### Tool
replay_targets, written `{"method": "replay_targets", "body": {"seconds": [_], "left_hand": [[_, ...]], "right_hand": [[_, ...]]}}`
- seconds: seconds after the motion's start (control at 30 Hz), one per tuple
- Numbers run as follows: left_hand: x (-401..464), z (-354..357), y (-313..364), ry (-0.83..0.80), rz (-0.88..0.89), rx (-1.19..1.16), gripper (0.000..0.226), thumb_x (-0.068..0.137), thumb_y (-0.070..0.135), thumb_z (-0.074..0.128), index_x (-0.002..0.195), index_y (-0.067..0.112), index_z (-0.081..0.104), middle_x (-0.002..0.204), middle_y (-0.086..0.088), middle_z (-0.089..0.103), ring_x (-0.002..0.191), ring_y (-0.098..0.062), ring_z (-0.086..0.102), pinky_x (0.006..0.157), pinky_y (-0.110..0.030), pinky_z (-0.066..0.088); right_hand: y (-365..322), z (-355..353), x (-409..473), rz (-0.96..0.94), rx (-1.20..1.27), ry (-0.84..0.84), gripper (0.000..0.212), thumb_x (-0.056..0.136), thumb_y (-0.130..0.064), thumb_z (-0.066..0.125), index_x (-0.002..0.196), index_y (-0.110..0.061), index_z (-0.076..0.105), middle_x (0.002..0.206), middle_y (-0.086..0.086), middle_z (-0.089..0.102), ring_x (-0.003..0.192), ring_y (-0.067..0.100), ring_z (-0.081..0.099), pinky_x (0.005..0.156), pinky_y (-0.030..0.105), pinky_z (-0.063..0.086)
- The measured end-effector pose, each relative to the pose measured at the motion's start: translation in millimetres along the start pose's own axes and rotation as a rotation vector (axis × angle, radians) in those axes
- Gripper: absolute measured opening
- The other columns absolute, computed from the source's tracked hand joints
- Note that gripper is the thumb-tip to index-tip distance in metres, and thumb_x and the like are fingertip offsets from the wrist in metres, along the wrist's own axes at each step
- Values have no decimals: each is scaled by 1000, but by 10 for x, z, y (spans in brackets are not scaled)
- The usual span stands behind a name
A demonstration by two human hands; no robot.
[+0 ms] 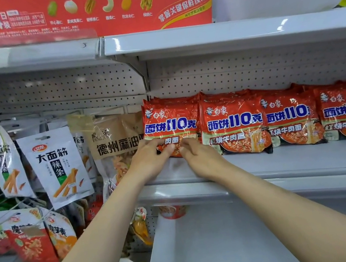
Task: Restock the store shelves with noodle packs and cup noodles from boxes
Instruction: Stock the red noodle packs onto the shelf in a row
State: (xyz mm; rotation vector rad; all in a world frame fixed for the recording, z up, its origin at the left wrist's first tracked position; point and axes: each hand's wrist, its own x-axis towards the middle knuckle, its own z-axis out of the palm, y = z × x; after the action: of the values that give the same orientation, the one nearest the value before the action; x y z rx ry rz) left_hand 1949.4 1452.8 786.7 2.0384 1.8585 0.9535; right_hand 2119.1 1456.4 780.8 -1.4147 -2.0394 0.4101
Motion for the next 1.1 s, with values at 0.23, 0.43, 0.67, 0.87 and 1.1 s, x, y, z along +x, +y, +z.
{"method": "replay_targets", "body": {"seconds": [0.23,0.43,0.67,0.87,1.1], "left_hand": [[-121,-7,124,73,-21,-120,62,97,59,51,146,20,49,152,-7,44,137,-25,44,104,-35,36],[-370,105,577,182,1,-427,50,97,51,57,135,19,57,134,0,59,122,-19,55,102,-36,45],[-738,409,1145,163,-76,-784,29,94,46,65,106,20,64,108,2,64,107,-18,63,99,-43,54],[-1146,826,1777,144,-122,-913,24,96,42,64,104,19,62,107,-1,65,104,-15,64,88,-33,58],[-1747,1644,2548,62,-193,-950,21,95,39,65,100,18,62,97,-1,64,93,-16,63,89,-36,54]], "right_hand": [[-83,-139,-194,-12,237,124,41,107,-35,43,146,-20,48,141,1,58,127,18,54,98,26,37],[-45,-467,-477,13,382,217,41,106,-36,45,143,-20,49,134,-7,57,109,4,49,81,15,37],[271,-882,-946,67,492,261,40,106,-38,46,141,-20,52,126,-10,54,117,8,50,102,29,41],[773,-1265,-1480,131,526,299,35,104,-41,47,133,-25,56,128,-9,58,122,14,55,109,44,45],[1571,-1744,-2322,244,496,298,29,104,-42,46,127,-28,58,125,-5,60,108,14,57,77,29,48]]}}
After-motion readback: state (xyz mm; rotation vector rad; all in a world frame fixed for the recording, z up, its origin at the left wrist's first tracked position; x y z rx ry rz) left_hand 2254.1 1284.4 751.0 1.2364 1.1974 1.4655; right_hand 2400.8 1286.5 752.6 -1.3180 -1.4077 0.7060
